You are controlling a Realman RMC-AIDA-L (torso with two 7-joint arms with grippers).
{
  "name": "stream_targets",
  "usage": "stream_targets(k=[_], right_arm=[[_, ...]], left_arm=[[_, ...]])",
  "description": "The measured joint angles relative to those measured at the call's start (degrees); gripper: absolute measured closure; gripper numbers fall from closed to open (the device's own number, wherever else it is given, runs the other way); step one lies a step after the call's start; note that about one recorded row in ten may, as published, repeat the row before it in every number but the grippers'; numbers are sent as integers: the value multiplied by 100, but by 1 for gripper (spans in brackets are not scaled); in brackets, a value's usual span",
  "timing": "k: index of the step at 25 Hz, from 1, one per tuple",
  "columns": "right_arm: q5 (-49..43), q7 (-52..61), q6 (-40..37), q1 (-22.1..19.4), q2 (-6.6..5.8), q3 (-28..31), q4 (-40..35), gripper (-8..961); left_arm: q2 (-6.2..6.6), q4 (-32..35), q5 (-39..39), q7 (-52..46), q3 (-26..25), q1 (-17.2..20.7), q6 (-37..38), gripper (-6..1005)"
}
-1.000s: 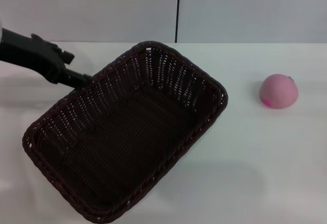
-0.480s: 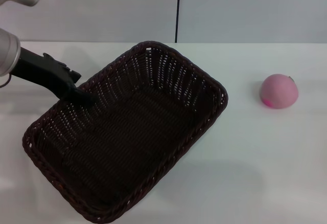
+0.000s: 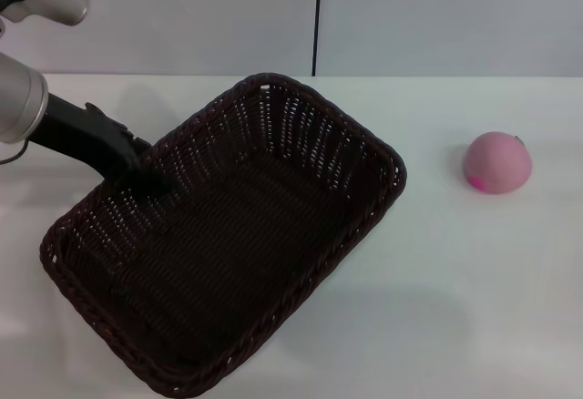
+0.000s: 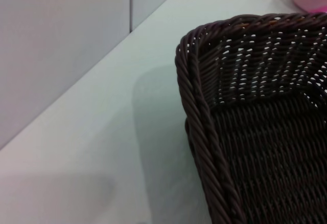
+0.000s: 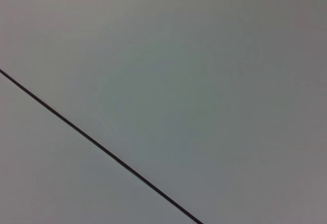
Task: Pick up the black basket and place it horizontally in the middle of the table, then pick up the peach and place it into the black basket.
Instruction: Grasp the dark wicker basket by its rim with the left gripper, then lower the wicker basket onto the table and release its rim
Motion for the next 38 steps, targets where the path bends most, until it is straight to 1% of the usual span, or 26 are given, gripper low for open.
stream_targets(k=[4,17,18,21,22,24,31,34,38], right_arm=[[0,0,3,4,0,2,1,328],[0,0,12,-30,0,0,8,329],[0,0,12,-35,0,0,8,329],[-1,0,12,-48,0,-1,8,329],[0,-1,12,-56,0,0,8,329],[0,-1,12,-73,0,0,8,329],[0,0,12,-98,0,0,8,329],[-1,0,12,-93,0,0,8,329],[0,0,38,-59,0,0,8,329]], left_arm=[[1,-70,-12,46,1,0,-18,427],[3,-72,-104,173,-53,61,-62,752],[5,-86,-304,320,-124,101,-77,776],[11,-65,-810,669,-378,193,-52,781],[18,-59,-1145,885,-556,252,-14,783],[30,-64,-1536,1135,-777,323,42,787],[50,-85,-2401,1722,-1392,488,267,798],[81,-91,-2667,1874,-1518,532,388,800],[178,-92,-2844,2055,-1548,512,570,800]])
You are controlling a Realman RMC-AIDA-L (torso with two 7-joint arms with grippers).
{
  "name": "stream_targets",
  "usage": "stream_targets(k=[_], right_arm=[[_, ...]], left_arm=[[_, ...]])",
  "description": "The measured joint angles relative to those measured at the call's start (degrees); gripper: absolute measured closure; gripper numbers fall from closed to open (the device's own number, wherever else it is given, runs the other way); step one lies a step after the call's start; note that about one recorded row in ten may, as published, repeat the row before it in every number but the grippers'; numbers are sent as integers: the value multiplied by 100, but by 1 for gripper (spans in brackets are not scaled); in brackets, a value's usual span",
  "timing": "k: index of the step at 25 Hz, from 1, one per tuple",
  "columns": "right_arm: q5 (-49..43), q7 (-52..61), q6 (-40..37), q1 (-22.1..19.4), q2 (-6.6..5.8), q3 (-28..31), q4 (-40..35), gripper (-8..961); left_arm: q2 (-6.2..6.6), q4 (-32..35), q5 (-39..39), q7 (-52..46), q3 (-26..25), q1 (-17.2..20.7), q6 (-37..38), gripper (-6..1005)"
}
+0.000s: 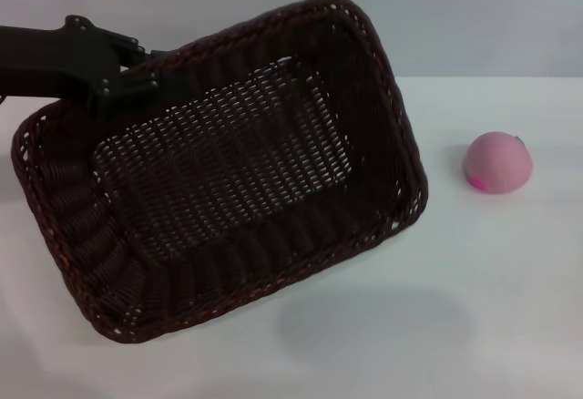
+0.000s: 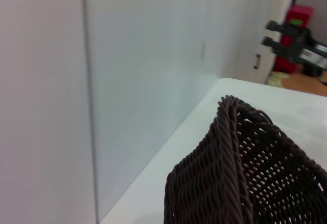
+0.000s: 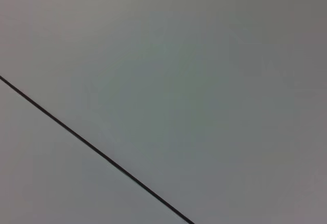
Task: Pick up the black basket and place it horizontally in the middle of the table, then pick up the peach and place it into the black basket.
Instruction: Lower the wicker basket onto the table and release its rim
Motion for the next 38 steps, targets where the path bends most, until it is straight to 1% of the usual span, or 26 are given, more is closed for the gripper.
stream_targets(k=[3,5,7,13,14,15,19,20,23,30,35,38], right_arm=[[0,0,19,21,0,0,0,329],[0,0,24,32,3,0,0,329],[0,0,45,44,5,0,9,329],[0,0,131,65,14,-122,94,329],[0,0,126,59,15,-170,101,329],[0,0,111,51,15,-214,104,329],[0,0,63,24,17,-301,118,329],[0,0,62,22,17,-305,126,329],[0,0,61,27,17,-308,145,329],[0,0,69,38,18,-308,157,329],[0,0,75,37,18,-308,167,329],[0,0,79,41,17,-309,167,329]], left_arm=[[84,-3,-17,75,22,-144,170,800],[151,-21,-14,91,28,-297,277,800],[190,-73,9,154,40,-453,363,800],[212,-377,199,491,101,-921,479,799],[189,-470,360,573,116,-1045,467,799],[180,-483,407,590,117,-1068,460,799],[67,-571,808,684,128,-1296,404,799],[56,-577,861,690,145,-1324,402,799],[-4,-593,1082,767,320,-1430,356,799],[-92,-608,1201,844,532,-1494,172,799],[-116,-700,1232,889,799,-1528,15,798],[-135,-759,1264,912,854,-1564,-68,798]])
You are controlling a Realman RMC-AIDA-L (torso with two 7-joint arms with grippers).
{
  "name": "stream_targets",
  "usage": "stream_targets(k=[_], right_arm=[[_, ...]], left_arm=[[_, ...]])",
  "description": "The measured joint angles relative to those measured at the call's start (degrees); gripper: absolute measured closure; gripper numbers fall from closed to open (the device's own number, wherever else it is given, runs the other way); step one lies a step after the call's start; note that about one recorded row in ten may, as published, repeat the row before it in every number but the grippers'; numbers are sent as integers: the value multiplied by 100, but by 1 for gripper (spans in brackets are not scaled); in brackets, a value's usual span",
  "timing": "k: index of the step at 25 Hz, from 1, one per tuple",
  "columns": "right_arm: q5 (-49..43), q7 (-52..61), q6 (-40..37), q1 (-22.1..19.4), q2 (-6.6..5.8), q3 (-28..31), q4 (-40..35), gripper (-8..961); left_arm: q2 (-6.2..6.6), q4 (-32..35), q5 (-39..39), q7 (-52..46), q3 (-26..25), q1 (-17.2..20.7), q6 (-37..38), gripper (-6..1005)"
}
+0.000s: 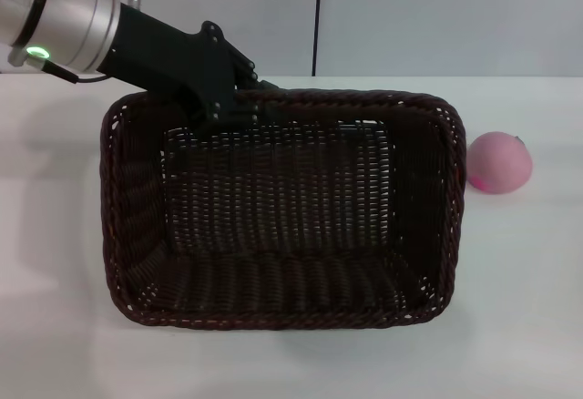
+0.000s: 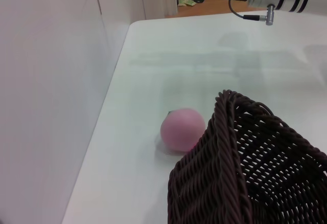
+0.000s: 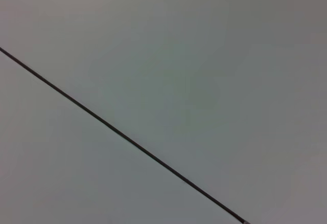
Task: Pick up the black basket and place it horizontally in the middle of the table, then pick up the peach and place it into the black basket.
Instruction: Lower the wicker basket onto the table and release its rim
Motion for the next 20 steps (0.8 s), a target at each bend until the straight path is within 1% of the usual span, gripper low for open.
stream_targets(k=[4,9,13,20], right_arm=[[0,0,4,3,0,-6,0,329],[0,0,4,12,0,-8,0,329],[0,0,4,13,0,-8,0,329],[0,0,17,-15,0,-17,7,329]], left_arm=[[-7,-25,3,11,0,-12,-13,798],[-16,-336,12,59,-12,-102,-139,800],[-19,-366,10,59,2,-99,-220,803],[-55,-380,-158,103,71,-51,-332,767]])
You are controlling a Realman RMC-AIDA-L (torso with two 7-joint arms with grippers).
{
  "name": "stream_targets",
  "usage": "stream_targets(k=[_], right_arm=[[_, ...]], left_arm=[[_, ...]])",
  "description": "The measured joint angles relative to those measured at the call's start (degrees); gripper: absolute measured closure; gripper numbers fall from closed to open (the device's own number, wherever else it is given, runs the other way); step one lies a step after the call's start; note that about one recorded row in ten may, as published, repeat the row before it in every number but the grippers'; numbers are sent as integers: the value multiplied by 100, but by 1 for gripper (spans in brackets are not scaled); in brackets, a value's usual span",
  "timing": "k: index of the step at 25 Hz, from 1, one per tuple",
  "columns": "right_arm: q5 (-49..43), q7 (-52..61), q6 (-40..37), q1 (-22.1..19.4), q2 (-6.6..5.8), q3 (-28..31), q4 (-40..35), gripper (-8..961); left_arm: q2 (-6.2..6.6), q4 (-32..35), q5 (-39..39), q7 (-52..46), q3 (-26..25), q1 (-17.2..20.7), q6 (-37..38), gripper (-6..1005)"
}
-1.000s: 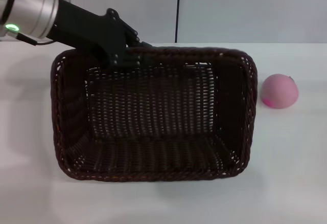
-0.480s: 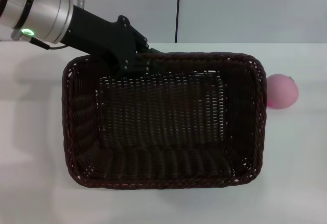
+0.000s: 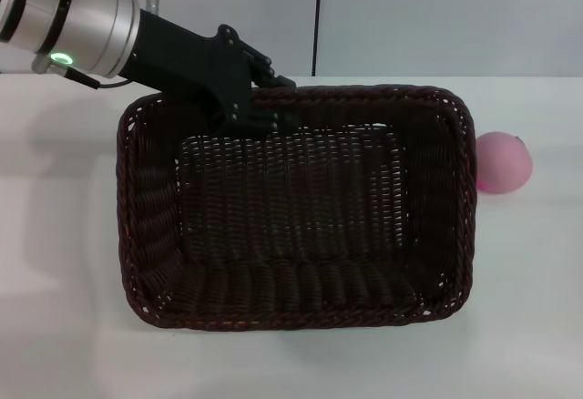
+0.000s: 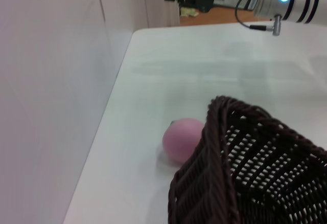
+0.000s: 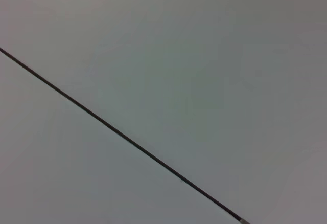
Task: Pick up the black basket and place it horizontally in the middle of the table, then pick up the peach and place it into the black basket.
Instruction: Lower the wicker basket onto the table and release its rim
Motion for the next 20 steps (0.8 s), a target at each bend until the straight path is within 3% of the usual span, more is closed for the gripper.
stream_targets(k=[3,9,17,18,20], right_arm=[[0,0,3,-11,0,0,9,329],[0,0,3,-16,0,-36,29,329],[0,0,-22,-16,0,-71,29,329],[0,0,-24,-16,0,-71,28,329],[0,0,-32,-16,0,-83,25,329]], left_arm=[[-9,-4,-140,100,42,41,-28,752],[-14,-46,-410,319,78,141,-161,533],[-4,-68,-1023,618,20,385,-332,474],[6,-74,-1880,959,-33,794,-754,475],[0,-159,-2566,1342,-66,1090,-1014,476]])
